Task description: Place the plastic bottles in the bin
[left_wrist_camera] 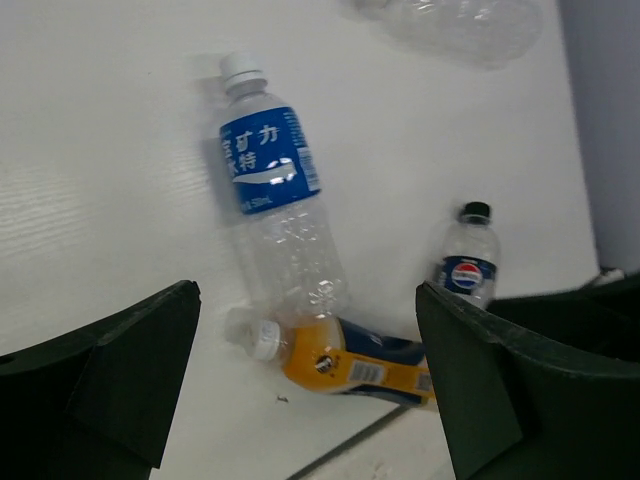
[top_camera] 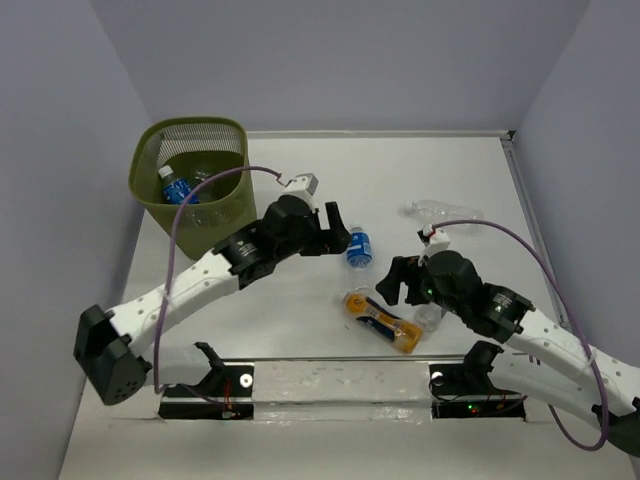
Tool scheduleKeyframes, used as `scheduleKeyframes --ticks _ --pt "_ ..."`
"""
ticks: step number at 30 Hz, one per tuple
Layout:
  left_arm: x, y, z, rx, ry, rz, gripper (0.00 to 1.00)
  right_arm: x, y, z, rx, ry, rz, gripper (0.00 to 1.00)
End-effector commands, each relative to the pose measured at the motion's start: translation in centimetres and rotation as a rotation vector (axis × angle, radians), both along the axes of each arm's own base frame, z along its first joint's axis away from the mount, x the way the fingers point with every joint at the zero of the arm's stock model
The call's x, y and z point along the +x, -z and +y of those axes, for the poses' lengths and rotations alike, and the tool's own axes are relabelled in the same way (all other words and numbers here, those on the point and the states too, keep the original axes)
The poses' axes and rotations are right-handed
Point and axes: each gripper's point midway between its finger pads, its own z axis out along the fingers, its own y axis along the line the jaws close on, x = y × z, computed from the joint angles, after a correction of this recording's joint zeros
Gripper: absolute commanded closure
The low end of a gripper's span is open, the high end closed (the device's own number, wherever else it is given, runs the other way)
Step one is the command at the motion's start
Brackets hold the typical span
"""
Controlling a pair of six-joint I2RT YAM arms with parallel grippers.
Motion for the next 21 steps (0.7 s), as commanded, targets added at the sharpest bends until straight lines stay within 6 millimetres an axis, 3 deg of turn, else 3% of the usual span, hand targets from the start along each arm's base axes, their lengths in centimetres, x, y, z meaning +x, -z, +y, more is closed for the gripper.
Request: scheduleKeyframes --ticks 1,2,8,11,17,19,21 --pt "4.5 3.7 -1.8 0.083 -0.115 0.006 0.01 -1.7 0.4 -0.9 0.048 0.03 0.078 0.11" --pt "5.2 5.6 -3.1 0.107 -0.1 0.041 0.01 -2.1 1.4 -0.9 0.037 0.02 0.106 0.11" --pt "7.6 11.5 -6.8 0.206 -0.052 0.145 0.01 -2.9 3.1 -1.3 0.028 0.014 0.138 0.1" --pt "8.4 12.3 -8.0 0.203 -0.04 0.151 0.01 -3.1 3.7 -1.2 0.029 0.006 0.15 0.1" --pt "10.5 16.4 -8.1 0.292 -0.08 0.172 0.01 -3.0 5.2 -1.2 0.0 0.014 0.172 0.1" --pt "11.2 18.3 -7.3 0.329 -0.107 0.181 0.1 -2.6 5.4 -1.0 -0.028 0.006 0.169 0.09" --pt "11.6 18.6 -7.1 0.323 -0.112 0.177 0.19 -2.5 6.1 -0.6 -0.08 -0.036 0.18 0.09"
